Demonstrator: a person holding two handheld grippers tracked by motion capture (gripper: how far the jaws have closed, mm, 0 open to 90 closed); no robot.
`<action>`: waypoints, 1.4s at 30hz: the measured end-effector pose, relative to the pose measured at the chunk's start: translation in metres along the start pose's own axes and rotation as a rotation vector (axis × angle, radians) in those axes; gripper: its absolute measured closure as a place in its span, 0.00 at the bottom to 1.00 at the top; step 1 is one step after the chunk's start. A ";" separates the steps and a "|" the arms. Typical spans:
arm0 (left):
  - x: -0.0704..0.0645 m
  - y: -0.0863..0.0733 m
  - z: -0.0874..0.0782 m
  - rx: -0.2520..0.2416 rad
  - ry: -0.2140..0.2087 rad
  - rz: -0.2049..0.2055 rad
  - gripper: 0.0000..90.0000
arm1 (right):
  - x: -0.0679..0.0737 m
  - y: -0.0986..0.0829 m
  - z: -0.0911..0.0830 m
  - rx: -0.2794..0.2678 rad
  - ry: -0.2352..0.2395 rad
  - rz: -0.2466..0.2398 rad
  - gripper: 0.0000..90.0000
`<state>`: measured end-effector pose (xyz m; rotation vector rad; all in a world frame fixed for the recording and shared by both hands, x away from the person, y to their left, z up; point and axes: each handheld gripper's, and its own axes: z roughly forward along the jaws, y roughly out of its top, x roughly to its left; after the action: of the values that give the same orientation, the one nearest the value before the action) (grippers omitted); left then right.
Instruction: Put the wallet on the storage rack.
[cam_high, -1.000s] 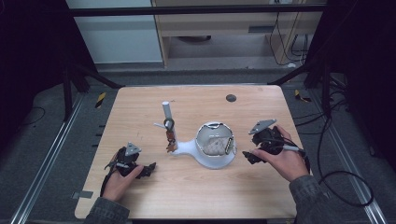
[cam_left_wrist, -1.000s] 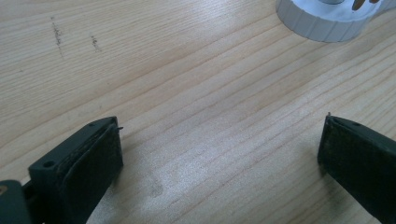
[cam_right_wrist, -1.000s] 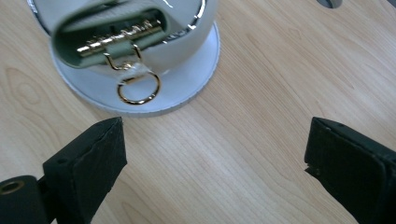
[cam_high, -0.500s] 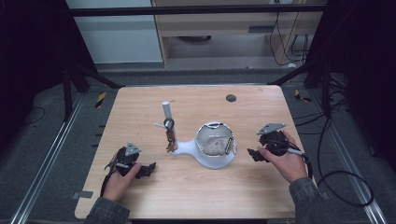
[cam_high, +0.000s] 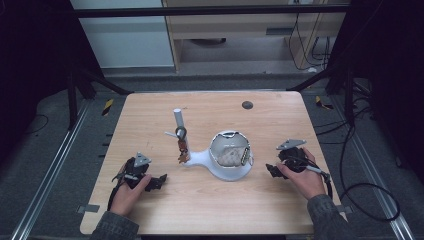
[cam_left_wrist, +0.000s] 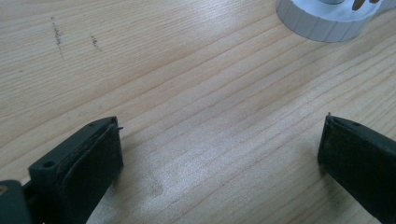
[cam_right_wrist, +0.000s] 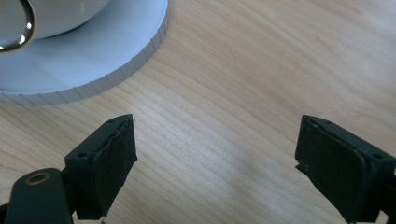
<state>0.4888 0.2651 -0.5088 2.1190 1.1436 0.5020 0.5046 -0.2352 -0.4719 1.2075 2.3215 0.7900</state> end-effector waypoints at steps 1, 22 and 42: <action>0.000 0.000 0.000 0.000 0.000 0.000 0.00 | -0.001 -0.002 0.003 0.002 0.006 0.009 0.13; 0.000 0.000 0.000 0.000 0.000 0.000 0.00 | -0.012 -0.017 0.024 -0.015 0.012 0.153 0.05; 0.000 0.000 0.000 0.000 0.000 0.000 0.00 | -0.008 -0.029 0.030 -0.092 -0.045 0.181 0.00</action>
<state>0.4888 0.2651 -0.5088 2.1194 1.1434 0.5020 0.5091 -0.2464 -0.5123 1.3941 2.1368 0.9105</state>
